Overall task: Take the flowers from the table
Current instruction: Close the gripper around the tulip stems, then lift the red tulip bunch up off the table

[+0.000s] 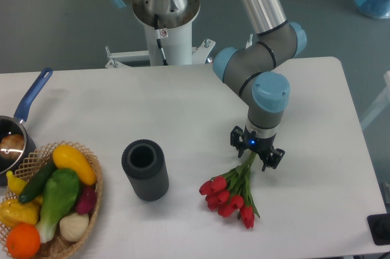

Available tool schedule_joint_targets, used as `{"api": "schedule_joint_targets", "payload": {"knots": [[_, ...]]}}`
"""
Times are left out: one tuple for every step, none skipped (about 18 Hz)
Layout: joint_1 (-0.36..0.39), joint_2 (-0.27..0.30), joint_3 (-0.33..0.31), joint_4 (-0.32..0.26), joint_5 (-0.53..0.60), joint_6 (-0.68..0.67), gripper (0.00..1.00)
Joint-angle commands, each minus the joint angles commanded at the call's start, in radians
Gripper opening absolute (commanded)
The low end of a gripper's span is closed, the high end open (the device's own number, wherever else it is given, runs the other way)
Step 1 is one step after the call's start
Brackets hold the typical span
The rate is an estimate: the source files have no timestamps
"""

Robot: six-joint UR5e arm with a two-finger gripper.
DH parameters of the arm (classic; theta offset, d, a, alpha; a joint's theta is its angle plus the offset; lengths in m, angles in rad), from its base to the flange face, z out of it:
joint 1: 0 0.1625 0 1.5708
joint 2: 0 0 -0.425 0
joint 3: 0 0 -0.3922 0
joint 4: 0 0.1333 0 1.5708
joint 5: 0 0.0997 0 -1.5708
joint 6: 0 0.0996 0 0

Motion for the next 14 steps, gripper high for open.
{"api": "schedule_joint_targets", "payload": {"knots": [[0.0,0.002,0.002,0.0,0.0,0.0,0.44],[0.0,0.002,0.002,0.0,-0.002,0.002,0.43],[0.0,0.002,0.003,0.0,0.0,0.002,0.38],[0.0,0.002,0.003,0.0,-0.002,0.002,0.29],[0.0,0.002,0.003,0.0,0.0,0.002,0.28],[0.0,0.003,0.003,0.0,0.0,0.002,0.28],[0.002,0.005,0.003,-0.002,0.0,0.002,0.24],[0.002,0.006,0.002,-0.005,-0.002,0.002,0.21],[0.002,0.008,0.002,-0.005,-0.002,0.0,0.19],[0.0,0.006,0.002,-0.005,0.002,0.0,0.14],[0.002,0.008,0.002,-0.005,0.002,0.0,0.12],[0.002,0.008,0.003,-0.005,0.002,0.0,0.1],[0.002,0.008,0.002,-0.005,0.002,0.0,0.1],[0.002,0.008,0.003,-0.003,0.002,0.0,0.1]]}}
